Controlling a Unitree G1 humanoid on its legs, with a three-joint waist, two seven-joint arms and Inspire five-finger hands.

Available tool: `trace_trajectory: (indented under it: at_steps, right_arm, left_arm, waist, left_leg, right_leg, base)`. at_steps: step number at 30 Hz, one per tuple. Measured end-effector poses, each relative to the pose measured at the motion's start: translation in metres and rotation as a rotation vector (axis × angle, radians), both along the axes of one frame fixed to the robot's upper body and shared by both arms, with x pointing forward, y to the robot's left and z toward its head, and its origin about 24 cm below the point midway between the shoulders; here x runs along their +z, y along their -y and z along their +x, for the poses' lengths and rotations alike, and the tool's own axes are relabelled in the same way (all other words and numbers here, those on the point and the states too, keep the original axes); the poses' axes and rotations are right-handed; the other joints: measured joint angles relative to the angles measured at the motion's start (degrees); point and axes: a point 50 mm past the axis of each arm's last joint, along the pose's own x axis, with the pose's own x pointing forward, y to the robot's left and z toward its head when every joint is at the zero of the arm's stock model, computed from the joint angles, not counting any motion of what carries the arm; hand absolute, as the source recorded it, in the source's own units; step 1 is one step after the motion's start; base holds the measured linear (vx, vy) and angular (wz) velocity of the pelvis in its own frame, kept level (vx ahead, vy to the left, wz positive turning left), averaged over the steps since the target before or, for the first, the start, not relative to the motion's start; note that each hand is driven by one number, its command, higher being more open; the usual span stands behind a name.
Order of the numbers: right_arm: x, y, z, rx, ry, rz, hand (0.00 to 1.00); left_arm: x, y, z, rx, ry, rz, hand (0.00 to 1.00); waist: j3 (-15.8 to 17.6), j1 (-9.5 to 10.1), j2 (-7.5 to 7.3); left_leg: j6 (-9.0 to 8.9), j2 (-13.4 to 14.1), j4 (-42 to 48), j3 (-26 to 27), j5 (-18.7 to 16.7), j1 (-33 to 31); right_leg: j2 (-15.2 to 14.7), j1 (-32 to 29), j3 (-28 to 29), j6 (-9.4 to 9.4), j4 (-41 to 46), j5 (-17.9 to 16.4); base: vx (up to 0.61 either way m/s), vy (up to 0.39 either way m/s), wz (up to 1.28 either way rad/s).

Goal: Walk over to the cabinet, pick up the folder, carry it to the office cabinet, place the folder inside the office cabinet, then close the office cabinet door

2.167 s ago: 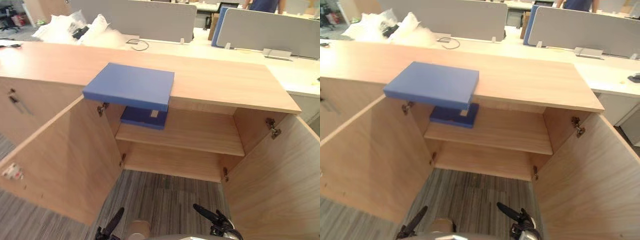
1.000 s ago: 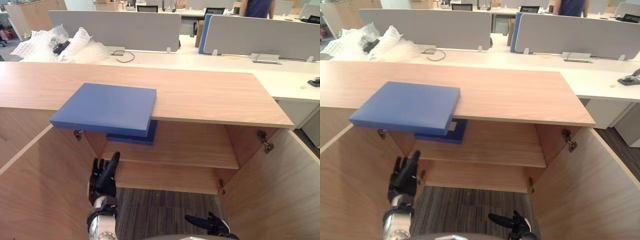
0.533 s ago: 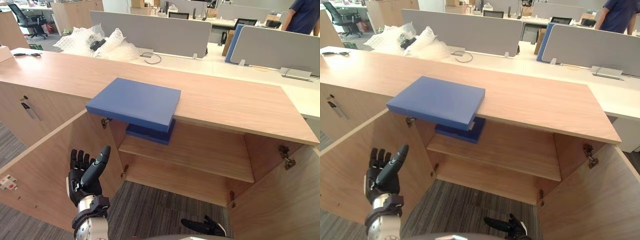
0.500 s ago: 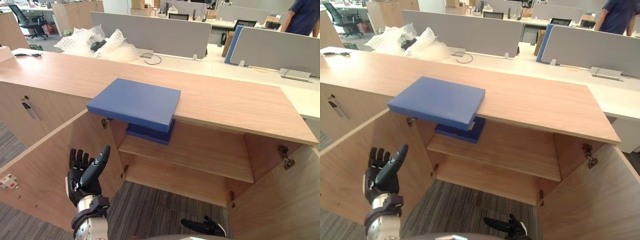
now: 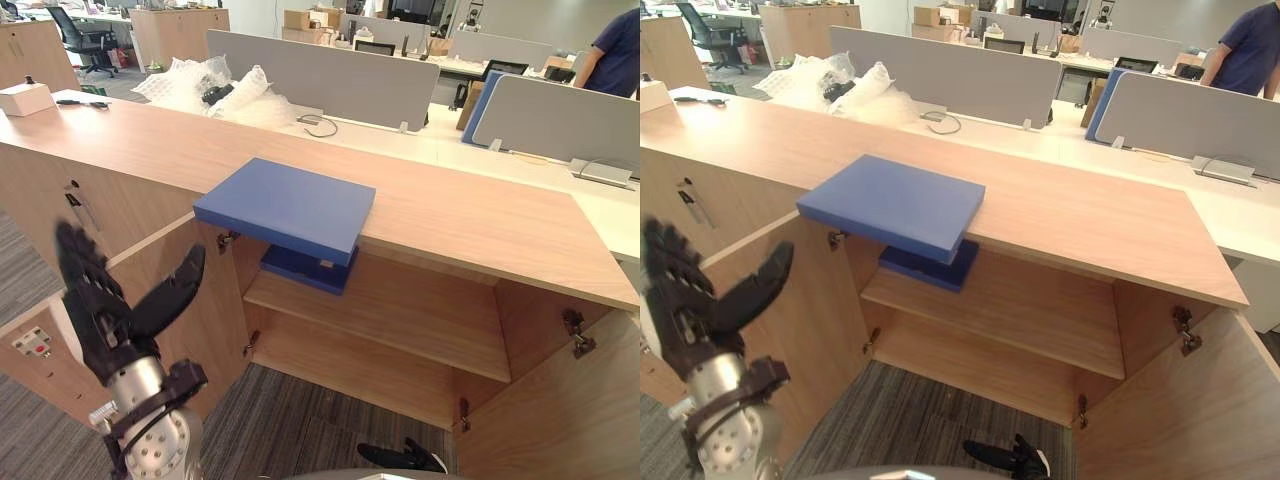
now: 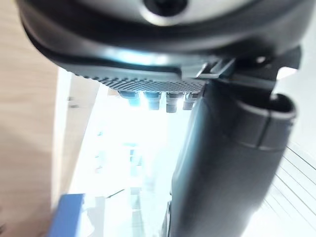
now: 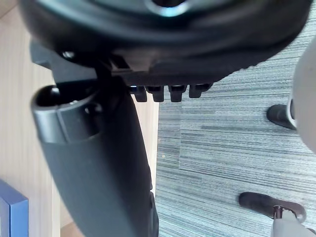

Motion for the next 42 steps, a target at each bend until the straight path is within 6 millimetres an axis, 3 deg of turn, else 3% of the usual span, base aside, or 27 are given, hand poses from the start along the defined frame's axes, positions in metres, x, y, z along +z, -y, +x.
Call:
trace_trajectory:
  at_steps: [2, 4, 9, 25, 32, 42]
  right_arm:
    - [-0.001, 0.002, 0.0, 0.02, -0.011, -0.009, 1.0]
    - [-0.002, 0.003, 0.0, 0.052, -0.027, -0.016, 1.0]
    - [-0.003, 0.016, 0.002, 0.076, -0.037, -0.038, 1.0]
    - [-0.005, 0.034, -0.01, 0.154, -0.088, -0.09, 1.0]
    - [-0.005, 0.036, -0.012, 0.156, -0.091, -0.088, 1.0]
    - [-0.004, 0.037, -0.009, 0.158, -0.08, -0.094, 1.0]
  left_arm:
    - [0.023, 0.005, 0.003, 0.0, 0.065, 0.24, 1.0]
    - [0.03, 0.01, 0.007, 0.03, 0.089, 0.386, 1.0]
    - [0.015, 0.01, 0.025, 0.069, -0.03, 0.682, 1.0]
    - [-0.018, -0.013, 0.047, -0.007, -0.303, 0.98, 1.0]
    - [-0.038, -0.032, 0.056, 0.004, -0.436, 1.027, 1.0]
    - [-0.037, -0.04, 0.066, 0.002, -0.466, 1.082, 1.0]
  waist:
    - [-0.3, -0.05, 0.28]
    - [-0.7, -0.05, 0.9]
    - [-1.3, -0.51, 3.29]
    - [-1.0, -0.63, 3.48]
    - [-0.9, -1.04, 3.65]
    - [-0.7, -1.92, 3.96]
  left_leg:
    - [-0.06, -0.1, -0.5, 0.2, 0.0, 0.1]
    - [-0.04, -0.2, -0.8, 0.7, 0.0, 0.2]
    - [0.18, 0.1, -1.4, 1.1, 0.5, 0.8]
    - [0.8, 0.5, -3.7, 4.2, 0.9, 3.7]
    - [1.09, 0.5, -9.3, 5.5, 3.8, 6.8]
    - [1.23, 0.3, -11.0, 6.8, 4.2, 8.2]
  right_leg:
    - [0.0, -0.2, 0.9, -0.01, -0.6, 0.0]
    - [0.1, -0.2, 1.9, -0.25, -1.5, 0.2]
    - [0.7, -0.2, 3.5, -0.94, -1.9, 0.3]
    - [0.6, -1.0, 9.3, -1.69, -0.6, -0.1]
    - [0.3, -1.4, 10.4, -1.78, -0.2, -0.2]
    - [0.1, -1.2, 11.6, -1.67, -0.5, -0.1]
  base:
    - [-0.01, 0.027, -0.06]
    - [-0.01, 0.022, -0.15]
    - [0.0, 0.0, -0.07]
    - [-0.01, 0.019, -0.12]
    - [-0.03, 0.01, -0.08]
    - [0.01, 0.006, -0.06]
